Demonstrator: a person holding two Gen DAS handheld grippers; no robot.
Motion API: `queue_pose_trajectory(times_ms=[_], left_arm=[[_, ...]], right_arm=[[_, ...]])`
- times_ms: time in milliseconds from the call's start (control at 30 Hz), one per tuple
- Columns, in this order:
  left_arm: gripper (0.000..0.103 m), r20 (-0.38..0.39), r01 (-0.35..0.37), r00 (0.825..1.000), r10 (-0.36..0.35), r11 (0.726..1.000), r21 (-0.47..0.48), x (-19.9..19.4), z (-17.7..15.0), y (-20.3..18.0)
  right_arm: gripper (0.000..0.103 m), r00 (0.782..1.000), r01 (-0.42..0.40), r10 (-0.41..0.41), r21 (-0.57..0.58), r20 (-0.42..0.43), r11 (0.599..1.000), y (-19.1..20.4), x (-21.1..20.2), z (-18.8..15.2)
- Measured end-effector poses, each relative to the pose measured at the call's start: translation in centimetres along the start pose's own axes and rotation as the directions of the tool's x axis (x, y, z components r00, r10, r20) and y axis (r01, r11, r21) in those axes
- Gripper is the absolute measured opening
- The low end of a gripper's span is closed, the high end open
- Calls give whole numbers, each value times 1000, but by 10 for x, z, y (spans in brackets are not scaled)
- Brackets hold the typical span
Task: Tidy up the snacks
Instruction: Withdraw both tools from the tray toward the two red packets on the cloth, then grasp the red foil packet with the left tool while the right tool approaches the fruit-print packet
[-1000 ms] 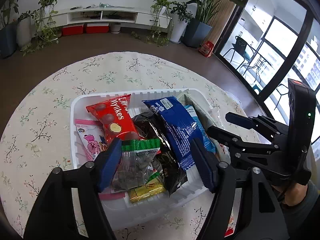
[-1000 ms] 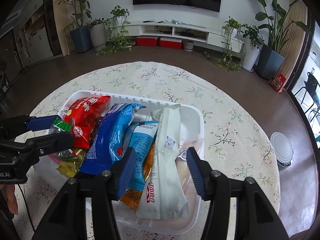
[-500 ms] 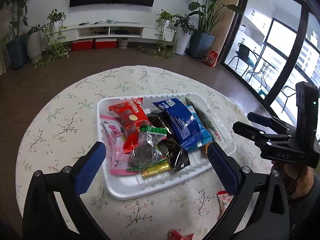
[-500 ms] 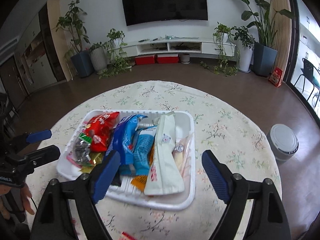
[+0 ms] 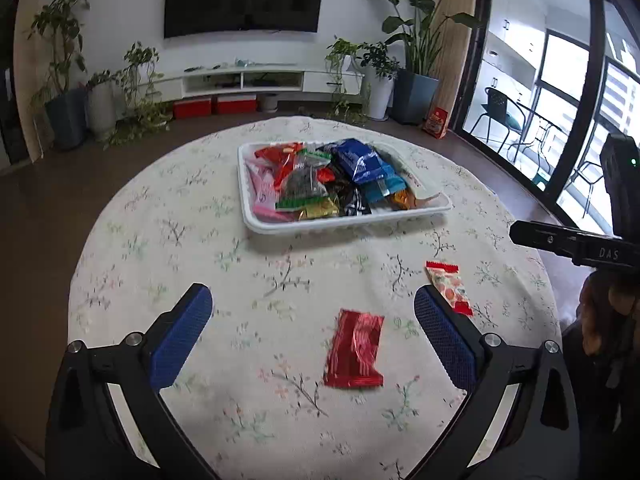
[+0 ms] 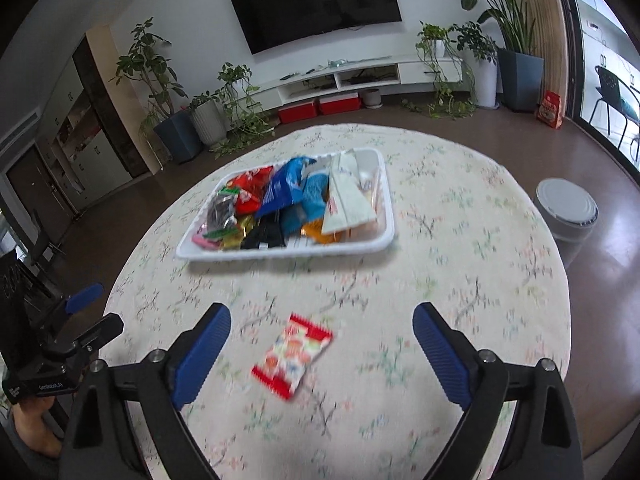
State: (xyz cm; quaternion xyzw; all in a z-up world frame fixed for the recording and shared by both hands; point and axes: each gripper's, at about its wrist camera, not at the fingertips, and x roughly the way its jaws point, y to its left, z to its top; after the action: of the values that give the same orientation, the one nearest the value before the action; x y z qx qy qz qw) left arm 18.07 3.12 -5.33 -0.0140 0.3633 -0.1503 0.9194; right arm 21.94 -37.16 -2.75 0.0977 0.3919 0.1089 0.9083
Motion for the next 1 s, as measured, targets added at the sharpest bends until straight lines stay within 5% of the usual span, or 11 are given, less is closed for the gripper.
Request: queue_pose_trajectory(times_ms=[167, 533, 1000], left_arm=[[103, -88, 17, 996, -25, 995, -99, 4, -23, 5], [100, -258, 51, 966, -30, 996, 78, 41, -7, -17], [53, -423, 111, 906, -21, 975, 190, 101, -6, -30]], right_arm=[[95, 998, 9, -5, 58, -62, 998, 1, -3, -33], [94, 994, -2, 7, 39, -106, 999, 15, -4, -63], [93, 990, 19, -14, 30, -143, 999, 13, 9, -64]])
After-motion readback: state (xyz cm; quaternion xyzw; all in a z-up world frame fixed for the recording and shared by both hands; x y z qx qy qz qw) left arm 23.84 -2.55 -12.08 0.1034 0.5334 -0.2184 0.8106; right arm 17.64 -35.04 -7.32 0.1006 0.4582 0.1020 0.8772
